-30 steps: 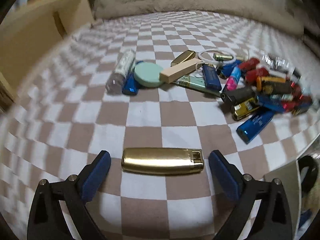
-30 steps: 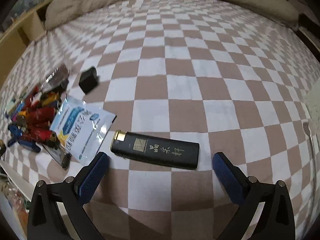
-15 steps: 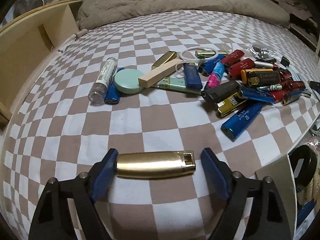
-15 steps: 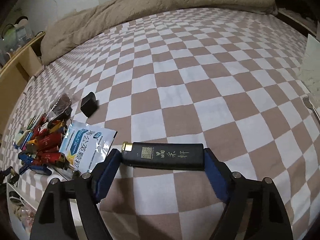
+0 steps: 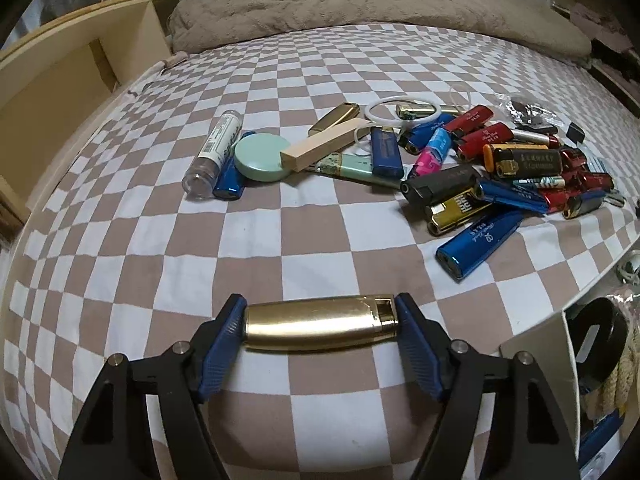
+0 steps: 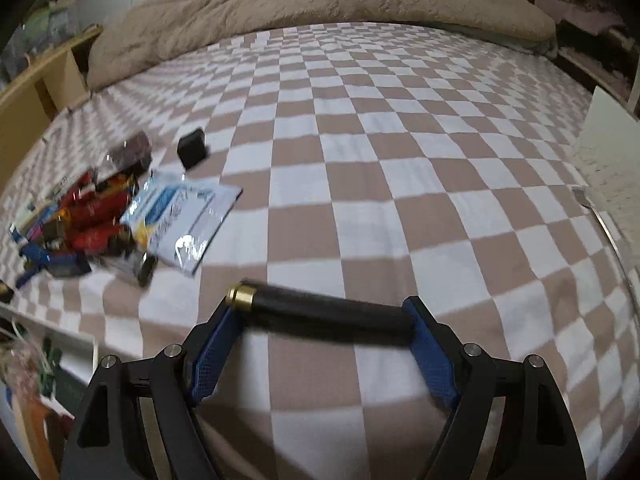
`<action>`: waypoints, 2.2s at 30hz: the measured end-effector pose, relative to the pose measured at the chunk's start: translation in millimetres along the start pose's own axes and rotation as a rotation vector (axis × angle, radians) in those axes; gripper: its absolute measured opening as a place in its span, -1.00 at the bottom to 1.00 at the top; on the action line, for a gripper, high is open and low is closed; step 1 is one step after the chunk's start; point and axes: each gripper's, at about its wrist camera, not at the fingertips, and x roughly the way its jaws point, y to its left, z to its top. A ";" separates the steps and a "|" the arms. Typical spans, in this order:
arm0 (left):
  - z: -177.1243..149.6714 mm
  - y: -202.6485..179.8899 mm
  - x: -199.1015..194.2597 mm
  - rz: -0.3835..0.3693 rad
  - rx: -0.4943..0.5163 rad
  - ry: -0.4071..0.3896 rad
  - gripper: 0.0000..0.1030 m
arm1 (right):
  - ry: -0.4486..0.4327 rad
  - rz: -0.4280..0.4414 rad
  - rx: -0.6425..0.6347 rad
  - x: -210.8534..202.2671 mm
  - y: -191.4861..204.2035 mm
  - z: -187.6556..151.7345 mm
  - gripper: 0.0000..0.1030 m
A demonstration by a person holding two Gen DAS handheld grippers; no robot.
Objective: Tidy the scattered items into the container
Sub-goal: 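Lift the gold lighter with the left tool while the right tool regrips the black lighter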
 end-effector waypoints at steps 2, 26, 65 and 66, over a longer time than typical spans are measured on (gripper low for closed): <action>-0.6 -0.5 -1.5 0.008 -0.007 -0.001 0.45 | -0.002 0.001 0.005 -3.8 -1.3 -3.0 0.46; -0.2 -7.3 -14.8 0.060 -0.073 -0.002 0.45 | -0.012 0.022 0.161 -10.2 -14.7 -8.7 0.64; 0.2 -1.6 -9.8 0.044 -0.083 0.017 0.45 | 0.005 -0.037 0.236 -14.5 -30.3 -2.6 0.91; 0.1 -1.2 -9.8 0.044 -0.083 0.016 0.45 | 0.013 -0.052 0.235 -10.7 -26.5 -1.3 0.91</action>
